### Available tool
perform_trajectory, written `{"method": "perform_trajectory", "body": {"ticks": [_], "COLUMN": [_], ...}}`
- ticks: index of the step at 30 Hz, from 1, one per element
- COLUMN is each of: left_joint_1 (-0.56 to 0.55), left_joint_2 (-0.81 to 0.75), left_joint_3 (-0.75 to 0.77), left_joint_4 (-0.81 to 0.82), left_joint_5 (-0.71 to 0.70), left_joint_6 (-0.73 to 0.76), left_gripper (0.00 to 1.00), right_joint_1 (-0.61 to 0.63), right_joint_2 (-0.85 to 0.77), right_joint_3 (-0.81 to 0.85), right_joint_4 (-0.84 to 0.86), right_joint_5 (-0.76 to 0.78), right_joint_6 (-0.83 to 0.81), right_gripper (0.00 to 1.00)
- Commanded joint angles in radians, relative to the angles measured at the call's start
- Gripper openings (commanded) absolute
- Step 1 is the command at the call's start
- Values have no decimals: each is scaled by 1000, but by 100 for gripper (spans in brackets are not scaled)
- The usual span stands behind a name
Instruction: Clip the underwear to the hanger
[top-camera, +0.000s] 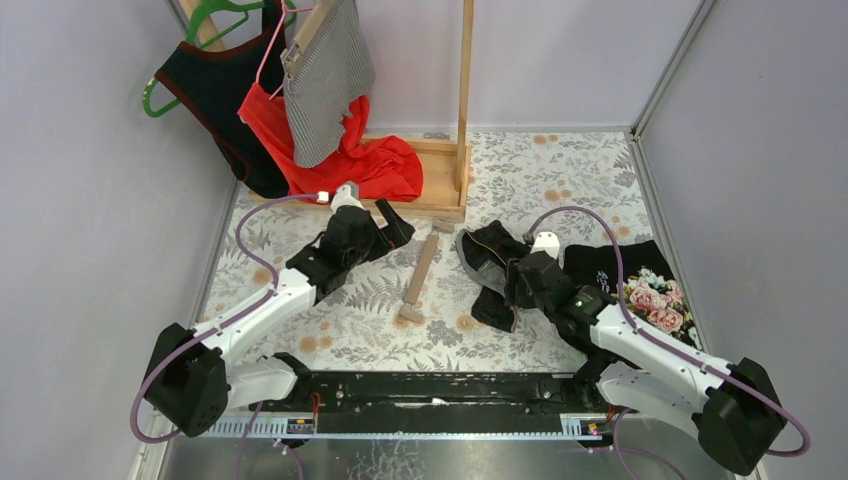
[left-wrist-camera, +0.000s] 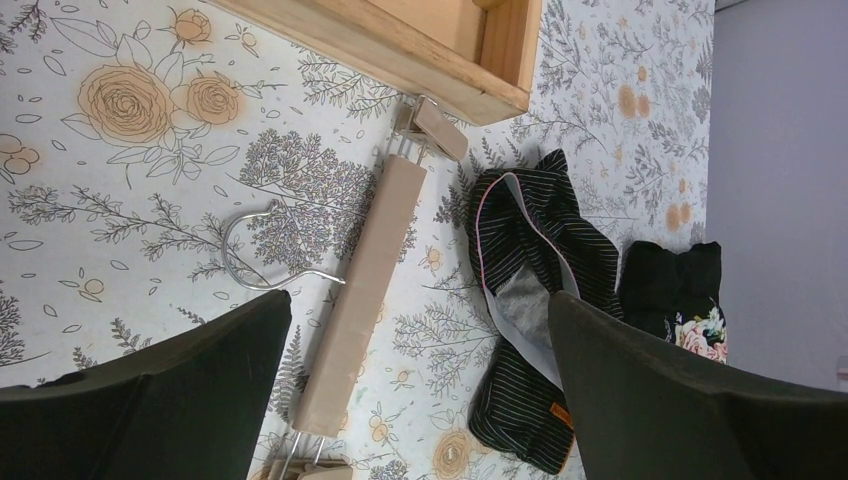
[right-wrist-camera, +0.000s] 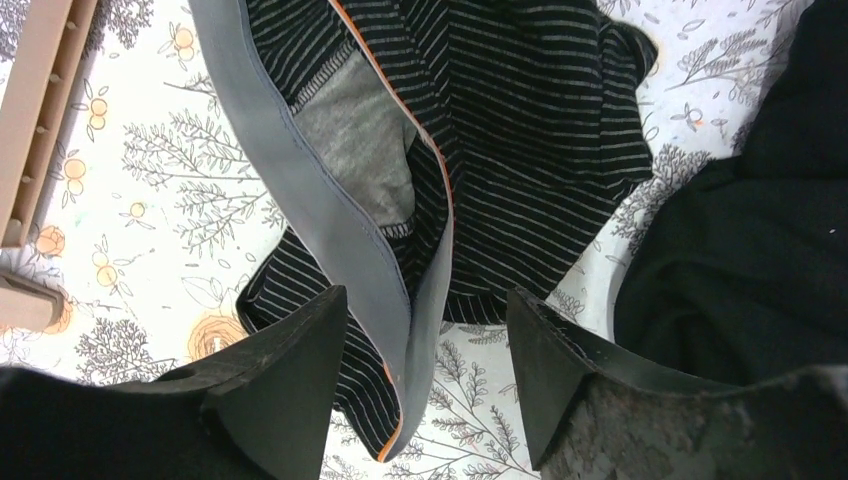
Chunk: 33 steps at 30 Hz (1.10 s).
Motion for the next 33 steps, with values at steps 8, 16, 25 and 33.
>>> {"method": "perform_trajectory", "body": {"ticks": [8,16,25,33], "left_joint_1": [13,14,28,85], "left_joint_2": [-31,-30,-24,41], "left_joint_3": [-28,-39,-32,-5], "left_joint_4": [58,64,69,102], "left_joint_5": [9,10,12,105], "left_joint_6": [-3,-7,-4,-8], "left_gripper": [100,100,100,100], "right_joint_1": [2,2,2,4], "right_joint_2": [-71,-35,46,56], "right_joint_3": [-71,-104,-107,-88], "right_joint_4": [56,79,137,131], "right_joint_5": [-140,-126,-106,-93], "right_joint_6": [34,33,29,11], "right_gripper": [70,65,53,2]}}
